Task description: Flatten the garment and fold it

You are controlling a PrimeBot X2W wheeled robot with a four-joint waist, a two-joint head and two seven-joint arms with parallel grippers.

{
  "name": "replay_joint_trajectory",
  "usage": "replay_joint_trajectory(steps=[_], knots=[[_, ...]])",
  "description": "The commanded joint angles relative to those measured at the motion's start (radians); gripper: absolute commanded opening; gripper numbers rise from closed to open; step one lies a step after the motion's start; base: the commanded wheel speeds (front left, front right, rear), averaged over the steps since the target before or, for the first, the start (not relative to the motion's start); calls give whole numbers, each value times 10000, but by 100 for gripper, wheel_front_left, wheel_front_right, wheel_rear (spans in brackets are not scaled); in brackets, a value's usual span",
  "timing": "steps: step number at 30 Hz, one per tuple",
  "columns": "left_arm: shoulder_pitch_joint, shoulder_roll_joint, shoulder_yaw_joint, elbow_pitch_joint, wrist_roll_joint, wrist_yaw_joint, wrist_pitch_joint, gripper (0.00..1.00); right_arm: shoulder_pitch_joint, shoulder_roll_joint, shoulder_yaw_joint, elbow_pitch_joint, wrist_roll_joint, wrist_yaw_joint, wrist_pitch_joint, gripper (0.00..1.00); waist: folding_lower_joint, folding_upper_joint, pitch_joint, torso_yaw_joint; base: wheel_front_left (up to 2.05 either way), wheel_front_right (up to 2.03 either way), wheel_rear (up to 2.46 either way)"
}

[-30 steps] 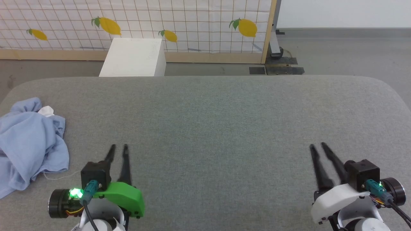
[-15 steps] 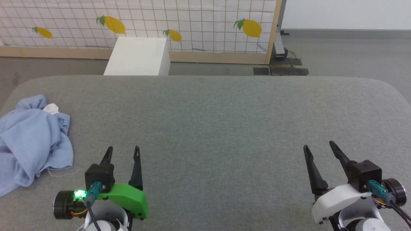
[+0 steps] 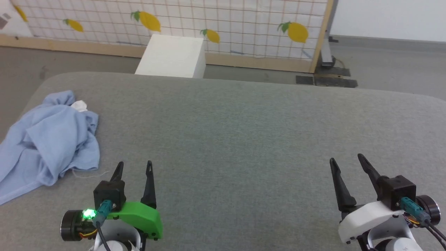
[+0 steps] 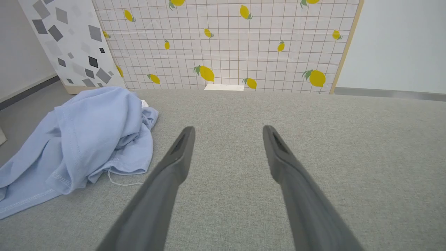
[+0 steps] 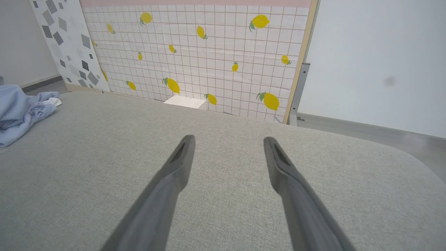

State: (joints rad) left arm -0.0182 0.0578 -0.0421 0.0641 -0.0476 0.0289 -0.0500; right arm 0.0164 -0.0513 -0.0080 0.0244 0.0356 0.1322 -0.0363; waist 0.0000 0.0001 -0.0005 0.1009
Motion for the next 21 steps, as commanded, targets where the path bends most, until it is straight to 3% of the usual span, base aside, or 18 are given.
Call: replay_joint_trajectory(steps=[1,21], knots=[[-194,66,-21,80,-139,74,-124,100,13,3,-3,45,85,-4,-130,100,0,-1,2,250,0,0,0],[-228,160,-162,443,-577,446,-556,100,-20,4,96,211,251,-6,-445,100,0,-1,56,1645,0,0,0]])
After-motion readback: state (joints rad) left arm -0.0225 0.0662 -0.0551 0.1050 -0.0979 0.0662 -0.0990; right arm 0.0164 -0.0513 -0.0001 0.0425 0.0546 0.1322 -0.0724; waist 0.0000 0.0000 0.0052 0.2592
